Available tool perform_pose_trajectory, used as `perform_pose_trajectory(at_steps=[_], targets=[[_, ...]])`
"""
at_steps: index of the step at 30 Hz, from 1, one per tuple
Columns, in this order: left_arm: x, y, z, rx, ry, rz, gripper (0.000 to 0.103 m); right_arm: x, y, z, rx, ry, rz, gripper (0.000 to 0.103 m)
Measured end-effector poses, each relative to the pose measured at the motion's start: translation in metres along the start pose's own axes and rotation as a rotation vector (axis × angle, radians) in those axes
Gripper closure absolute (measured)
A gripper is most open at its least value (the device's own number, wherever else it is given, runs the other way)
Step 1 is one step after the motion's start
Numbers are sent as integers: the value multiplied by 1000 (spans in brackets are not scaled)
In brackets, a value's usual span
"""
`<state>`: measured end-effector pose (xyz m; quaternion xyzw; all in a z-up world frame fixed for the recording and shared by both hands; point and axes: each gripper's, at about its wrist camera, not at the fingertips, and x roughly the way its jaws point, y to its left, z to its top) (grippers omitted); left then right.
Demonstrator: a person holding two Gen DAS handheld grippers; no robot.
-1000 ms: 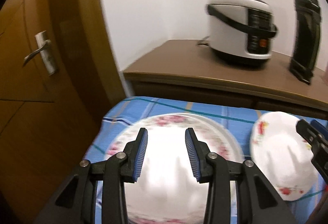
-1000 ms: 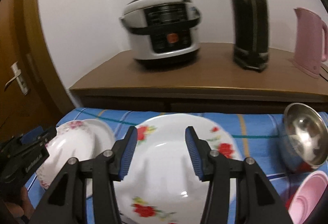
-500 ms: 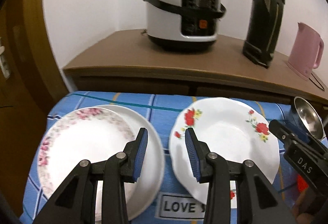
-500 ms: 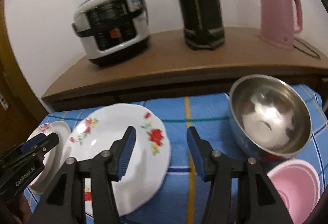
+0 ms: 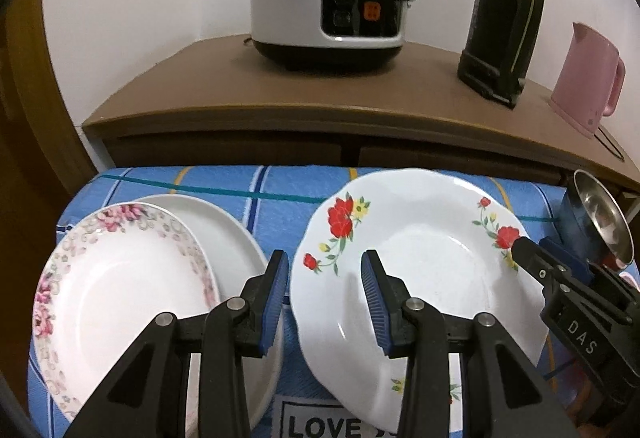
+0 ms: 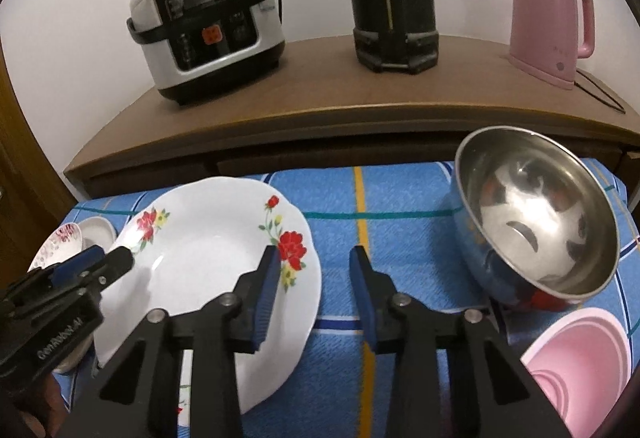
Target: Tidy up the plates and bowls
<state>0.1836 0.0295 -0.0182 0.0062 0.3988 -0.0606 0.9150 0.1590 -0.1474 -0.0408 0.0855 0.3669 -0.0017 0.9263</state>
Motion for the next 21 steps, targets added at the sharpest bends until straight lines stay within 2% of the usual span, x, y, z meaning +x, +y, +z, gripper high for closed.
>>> perform_pose_trajectory(at_steps=[9, 13, 17, 19, 21], targets=[[12, -2, 0, 6, 14, 8, 62, 4, 7, 2, -24, 20, 21, 82], [14, -4, 1, 14, 8, 12, 62, 3, 5, 2, -14, 23, 29, 82], [14, 0, 2, 5, -5, 35, 62, -8, -3, 5, 12, -33, -8, 82], [13, 2, 2, -4, -10, 21, 62, -13, -8, 6, 28, -62, -31, 80], [12, 1, 3, -4, -10, 2, 62, -11, -9, 7, 34, -51, -17, 80]])
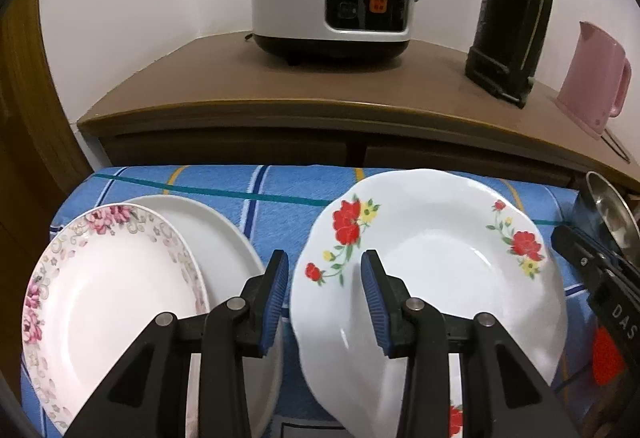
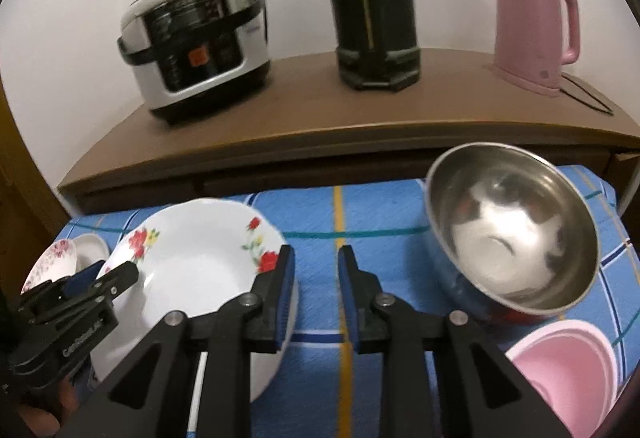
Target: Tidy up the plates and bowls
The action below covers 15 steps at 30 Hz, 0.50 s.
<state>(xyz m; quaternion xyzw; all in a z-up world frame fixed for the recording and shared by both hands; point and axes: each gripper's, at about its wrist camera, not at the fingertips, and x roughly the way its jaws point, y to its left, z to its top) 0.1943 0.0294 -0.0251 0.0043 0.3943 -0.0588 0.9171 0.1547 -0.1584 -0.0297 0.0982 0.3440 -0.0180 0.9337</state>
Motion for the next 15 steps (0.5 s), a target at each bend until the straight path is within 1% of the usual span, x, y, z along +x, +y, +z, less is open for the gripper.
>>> perform_pose_trajectory(at_steps=[3, 4, 6, 9, 12, 13, 15], targets=[[1, -2, -1, 15, 5, -4, 62, 9, 2, -2, 7, 46, 50, 79], [2, -2, -1, 11, 7, -11, 62, 9, 3, -2, 2, 48, 51, 79], [1, 5, -1, -14, 11, -41, 62, 9, 6, -3, -12, 44, 45, 79], [0, 14, 2, -53, 4, -98, 62, 14, 4, -4, 8, 73, 89, 79], [-4, 20, 4, -66, -11, -113, 62, 15, 6, -5, -4, 85, 106, 80], [-5, 22, 5, -68, -16, -120, 62, 16, 7, -5, -7, 89, 110, 81], [-8, 27, 7, -81, -29, -153, 62, 16, 7, -6, -14, 90, 105, 82]])
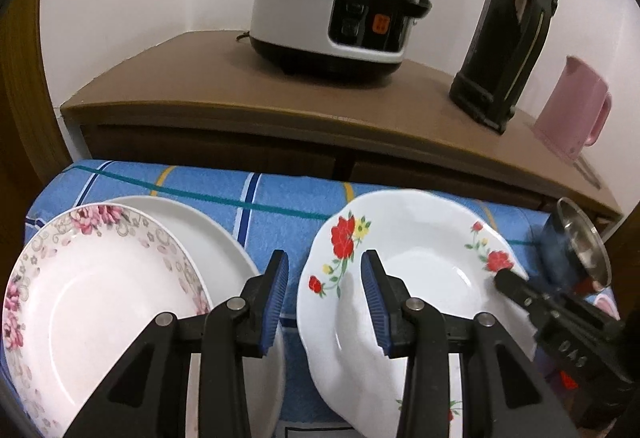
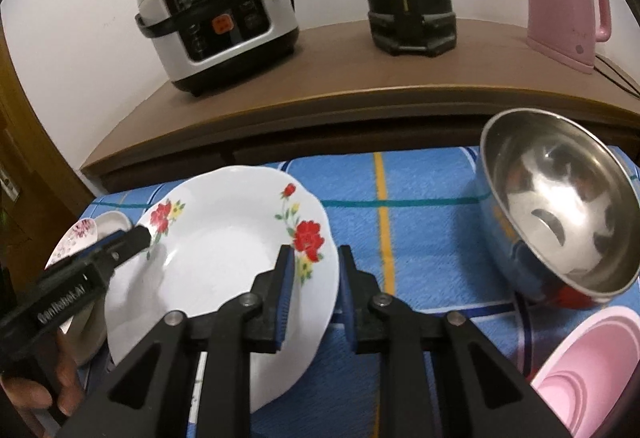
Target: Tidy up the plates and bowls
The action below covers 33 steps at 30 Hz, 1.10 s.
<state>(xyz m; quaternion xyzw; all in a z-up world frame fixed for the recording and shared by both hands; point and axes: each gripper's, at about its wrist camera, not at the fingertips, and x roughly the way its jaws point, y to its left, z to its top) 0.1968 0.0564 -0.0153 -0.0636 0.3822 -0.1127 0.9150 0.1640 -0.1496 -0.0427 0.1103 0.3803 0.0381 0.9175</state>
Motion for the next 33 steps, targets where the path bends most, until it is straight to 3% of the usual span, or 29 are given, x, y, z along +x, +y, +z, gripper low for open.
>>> perform_pose_trajectory(at_steps=[3, 8, 13, 21, 33], targets=[[-1, 1, 2, -13, 3, -50, 62, 0, -1, 0, 2, 3, 2, 82], [4, -11, -1, 45, 20, 2, 62, 0, 1, 0, -7, 1, -5, 82], [12, -3, -2, 11, 67, -19, 63, 2, 2, 0, -25, 9, -15, 82], [13, -13, -7, 76, 62, 38, 63, 3, 4, -1, -45, 7, -23, 81], [10, -13, -6, 75, 62, 2, 63, -8, 3, 0, -39, -34, -35, 81]])
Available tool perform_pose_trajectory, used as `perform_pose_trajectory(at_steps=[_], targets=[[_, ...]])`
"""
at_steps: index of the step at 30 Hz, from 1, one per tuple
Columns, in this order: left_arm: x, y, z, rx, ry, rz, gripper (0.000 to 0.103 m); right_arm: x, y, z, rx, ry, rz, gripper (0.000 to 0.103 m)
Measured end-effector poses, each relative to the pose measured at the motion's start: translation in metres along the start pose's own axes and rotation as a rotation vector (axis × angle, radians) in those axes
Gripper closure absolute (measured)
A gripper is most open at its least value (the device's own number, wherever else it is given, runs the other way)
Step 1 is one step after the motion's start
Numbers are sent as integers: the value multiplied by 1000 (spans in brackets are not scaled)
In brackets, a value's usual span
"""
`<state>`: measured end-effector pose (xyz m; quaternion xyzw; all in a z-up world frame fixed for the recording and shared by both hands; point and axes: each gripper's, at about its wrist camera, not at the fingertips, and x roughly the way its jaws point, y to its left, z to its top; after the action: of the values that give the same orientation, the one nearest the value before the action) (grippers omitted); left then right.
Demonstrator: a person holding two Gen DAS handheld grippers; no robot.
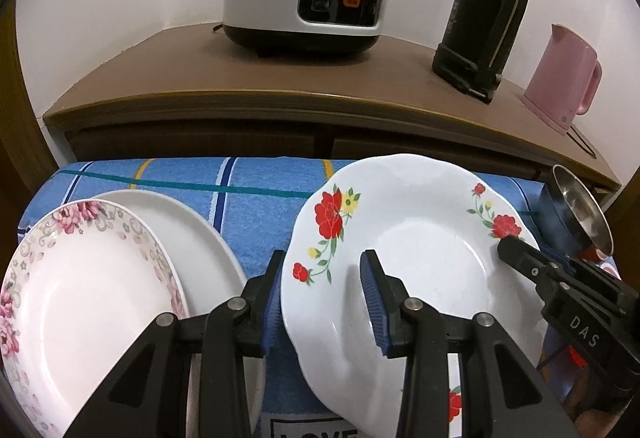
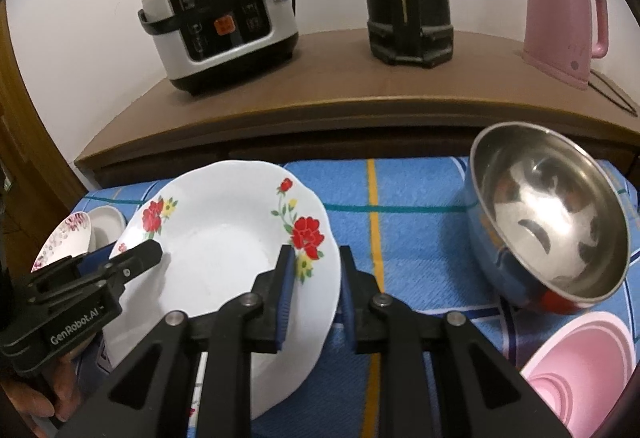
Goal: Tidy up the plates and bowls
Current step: 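Carry the red-flower plate with both grippers onto the floral plate and release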
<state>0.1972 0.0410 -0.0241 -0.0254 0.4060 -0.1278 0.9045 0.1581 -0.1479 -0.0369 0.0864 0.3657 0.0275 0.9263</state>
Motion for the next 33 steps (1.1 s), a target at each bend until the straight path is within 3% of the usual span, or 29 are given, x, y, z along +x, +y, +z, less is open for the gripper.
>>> perform_pose_trajectory(at_steps=[19, 31, 33], targets=[[-29, 8, -4, -24, -67, 45, 63, -10, 15, 2, 12, -18, 60, 81], [-69, 60, -15, -83, -86, 115, 63, -18, 81, 4, -31, -30, 144, 80], [-76, 71, -16, -81, -94, 170, 63, -18, 95, 6, -45, -29, 165, 80]])
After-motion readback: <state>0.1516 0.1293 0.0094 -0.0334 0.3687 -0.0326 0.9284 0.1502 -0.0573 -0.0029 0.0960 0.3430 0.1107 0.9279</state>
